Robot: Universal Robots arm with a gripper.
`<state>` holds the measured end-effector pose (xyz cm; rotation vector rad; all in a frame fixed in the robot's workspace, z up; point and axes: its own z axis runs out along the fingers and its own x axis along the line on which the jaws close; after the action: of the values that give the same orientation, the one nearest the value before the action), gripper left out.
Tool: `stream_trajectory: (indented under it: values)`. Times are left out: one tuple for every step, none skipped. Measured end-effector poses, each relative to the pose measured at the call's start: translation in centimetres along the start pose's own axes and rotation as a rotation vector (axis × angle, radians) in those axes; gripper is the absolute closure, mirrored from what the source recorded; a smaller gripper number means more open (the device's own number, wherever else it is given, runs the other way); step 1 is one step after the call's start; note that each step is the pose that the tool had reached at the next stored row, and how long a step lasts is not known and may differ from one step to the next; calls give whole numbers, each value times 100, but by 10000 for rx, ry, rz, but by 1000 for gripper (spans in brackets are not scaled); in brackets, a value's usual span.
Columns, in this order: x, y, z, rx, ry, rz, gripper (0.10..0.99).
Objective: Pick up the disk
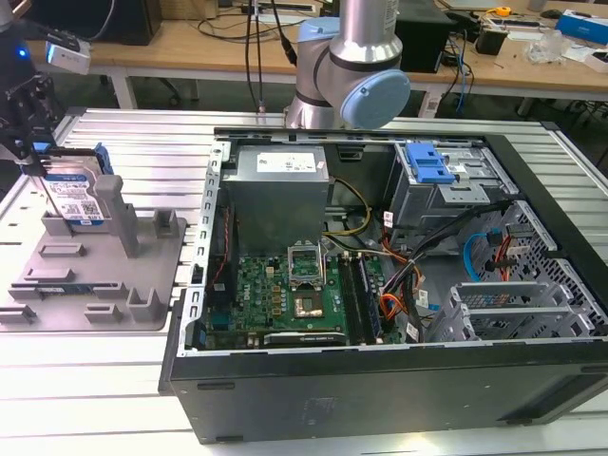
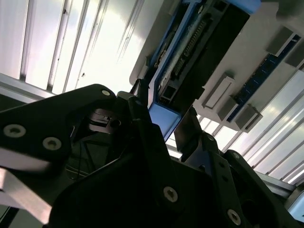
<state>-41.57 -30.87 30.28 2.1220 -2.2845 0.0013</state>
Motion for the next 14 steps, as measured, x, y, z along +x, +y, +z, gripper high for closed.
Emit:
stream_trajectory:
  values:
    - [0,0,10,0,0,-1,604]
    - [0,0,17,-1,0,0,604]
    - [-1,0,23,-2,1,0,604]
    - [-1,0,29,-1,0,0,604]
    - [0,0,31,-2,0,0,604]
    - [-1,0,34,-1,0,0,604]
    - [-1,-1,36,-1,0,0,604]
    - [-1,0,38,-1,0,0,604]
    - [-1,-1,40,-1,0,-1,604]
    - [-1,-1,42,-1,0,0,604]
    - [-1,-1,44,-1,0,0,620]
    - [-1,-1,45,-2,1,-1,620]
    - [-1,-1,48,-1,0,0,690]
    - [-1,-1,50,-1,0,0,690]
